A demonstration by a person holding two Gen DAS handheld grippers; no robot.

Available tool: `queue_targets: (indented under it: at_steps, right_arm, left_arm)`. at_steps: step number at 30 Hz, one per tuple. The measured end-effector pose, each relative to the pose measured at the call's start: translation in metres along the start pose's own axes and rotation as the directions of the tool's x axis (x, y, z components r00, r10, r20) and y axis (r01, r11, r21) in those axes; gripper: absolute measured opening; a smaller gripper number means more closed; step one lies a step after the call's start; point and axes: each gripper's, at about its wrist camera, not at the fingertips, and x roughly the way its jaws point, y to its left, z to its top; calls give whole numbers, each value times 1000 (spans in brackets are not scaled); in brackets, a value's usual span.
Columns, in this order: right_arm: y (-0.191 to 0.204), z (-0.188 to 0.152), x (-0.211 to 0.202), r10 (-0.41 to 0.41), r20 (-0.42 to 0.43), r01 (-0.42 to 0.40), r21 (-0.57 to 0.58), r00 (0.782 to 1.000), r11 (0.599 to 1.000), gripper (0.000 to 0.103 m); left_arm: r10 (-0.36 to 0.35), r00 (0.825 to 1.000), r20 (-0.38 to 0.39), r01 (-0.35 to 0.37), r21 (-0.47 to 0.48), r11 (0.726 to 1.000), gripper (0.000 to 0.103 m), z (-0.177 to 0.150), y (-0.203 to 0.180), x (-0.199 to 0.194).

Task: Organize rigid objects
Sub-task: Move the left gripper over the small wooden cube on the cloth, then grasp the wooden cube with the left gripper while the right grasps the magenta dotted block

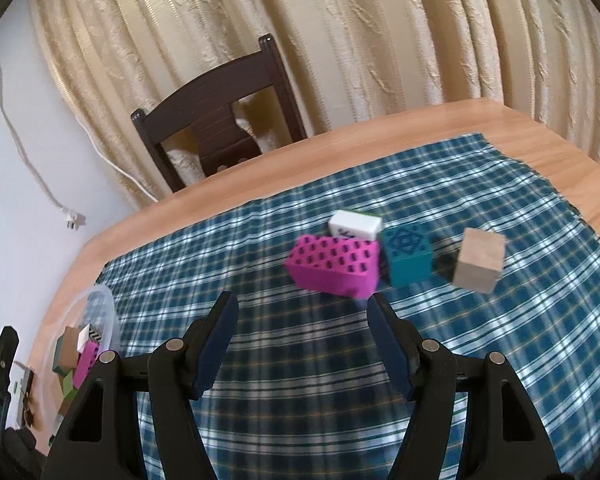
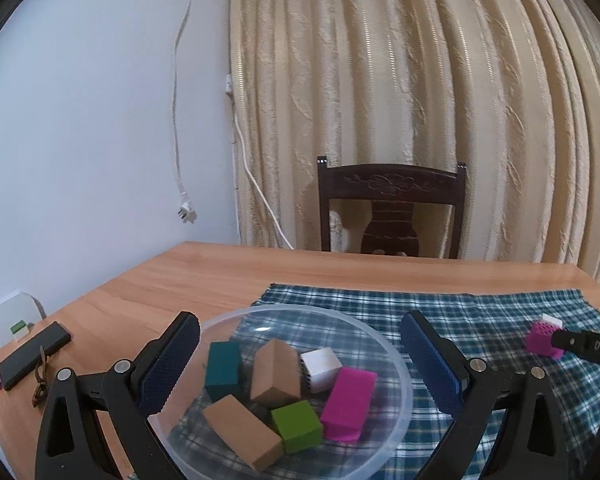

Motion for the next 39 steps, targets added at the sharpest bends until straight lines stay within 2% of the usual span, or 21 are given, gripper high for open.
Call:
queue_targets:
  at_steps: [9,19,27,35,39]
  right_arm:
    - [-23,-2,0,-50,-26,51,52,998,997,102]
    - [-48,-6,-2,-148,-79,155,91,986,984,102]
    - [-64,-8,5,-252,-174,269,84,952,959,102]
    - [-87,-10,13,-323,-266,355,81,908,931,102]
    - [-98,-9,16,-349,-299,389,85,888,917,102]
  left_arm:
    - [-29,999,19,28,28,999,68,9,-23,-7]
    - [-89,995,39,83,131,988,68,23,-77,-19]
    - [-109,993,35,101,181,978,68,31,-106,-22]
    - [-116,993,-22,119,174,978,68,37,-116,-7]
    - [-125,991,-54,131,126,983,68,39,-116,2]
